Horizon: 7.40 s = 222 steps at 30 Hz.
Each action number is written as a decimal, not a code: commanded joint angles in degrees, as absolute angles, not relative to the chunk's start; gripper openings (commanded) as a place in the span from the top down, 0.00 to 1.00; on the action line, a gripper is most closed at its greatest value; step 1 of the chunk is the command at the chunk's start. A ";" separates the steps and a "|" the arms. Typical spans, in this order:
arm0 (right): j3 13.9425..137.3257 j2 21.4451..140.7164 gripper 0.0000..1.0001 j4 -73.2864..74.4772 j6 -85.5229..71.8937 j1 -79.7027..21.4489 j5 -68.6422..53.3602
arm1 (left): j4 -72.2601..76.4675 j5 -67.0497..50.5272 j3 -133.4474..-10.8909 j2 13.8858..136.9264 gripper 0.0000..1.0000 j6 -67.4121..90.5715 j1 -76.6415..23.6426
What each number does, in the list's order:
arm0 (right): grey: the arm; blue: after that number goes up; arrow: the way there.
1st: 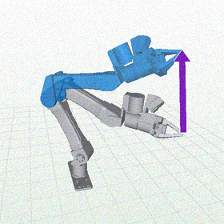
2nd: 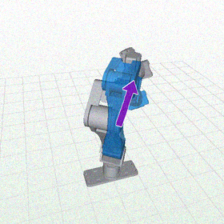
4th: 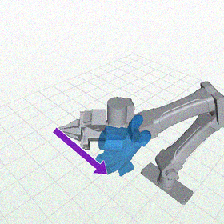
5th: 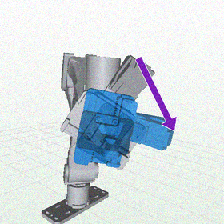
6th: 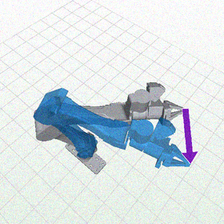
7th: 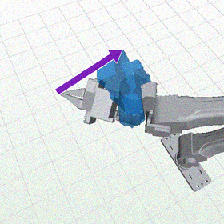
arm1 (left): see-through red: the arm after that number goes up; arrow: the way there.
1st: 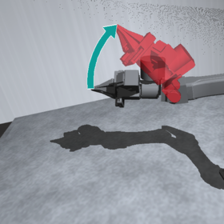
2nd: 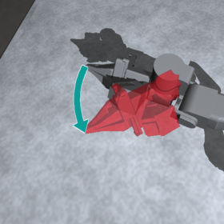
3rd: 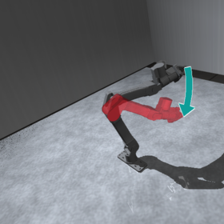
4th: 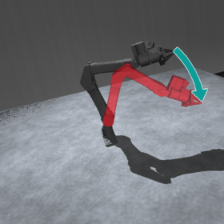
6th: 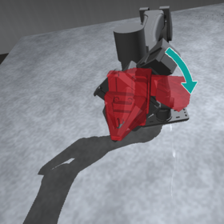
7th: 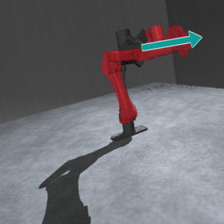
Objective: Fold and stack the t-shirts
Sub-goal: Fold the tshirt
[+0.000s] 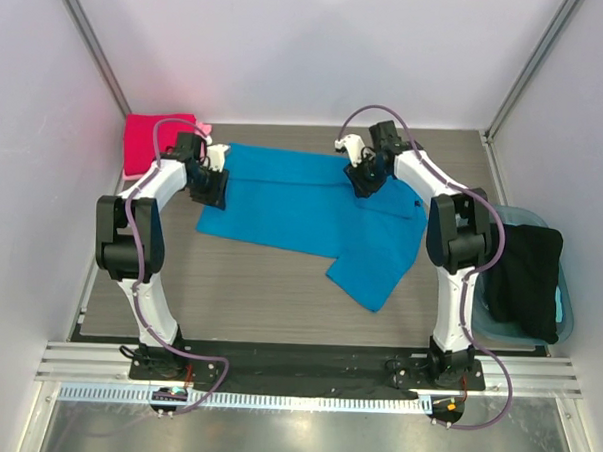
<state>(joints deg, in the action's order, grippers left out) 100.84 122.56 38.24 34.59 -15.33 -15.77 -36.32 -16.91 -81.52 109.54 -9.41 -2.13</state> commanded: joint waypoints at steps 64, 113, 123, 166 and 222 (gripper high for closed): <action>103.36 121.55 0.90 39.82 31.29 -19.34 -12.40 | -33.75 -17.40 -83.06 109.51 0.62 -7.38 -1.41; 91.49 117.16 0.64 45.18 36.12 -5.36 -7.65 | -36.56 -12.30 -86.04 116.63 0.62 -8.44 -1.41; 91.32 117.86 0.72 44.91 35.77 -5.10 -7.38 | -36.47 -12.22 -85.87 116.54 0.62 -8.44 -1.41; 90.44 117.86 0.73 45.44 34.80 -5.10 -6.94 | -36.39 -11.78 -86.57 117.33 0.63 -8.09 -1.67; 75.79 90.28 0.61 58.12 53.50 -10.80 -20.65 | -36.82 -13.45 -86.75 113.91 0.62 -8.09 -2.02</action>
<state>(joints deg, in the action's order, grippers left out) 81.89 98.32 54.17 43.81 -8.78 -14.41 -36.34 -12.71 -85.60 117.47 -7.70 -1.87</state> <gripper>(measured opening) 0.383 0.381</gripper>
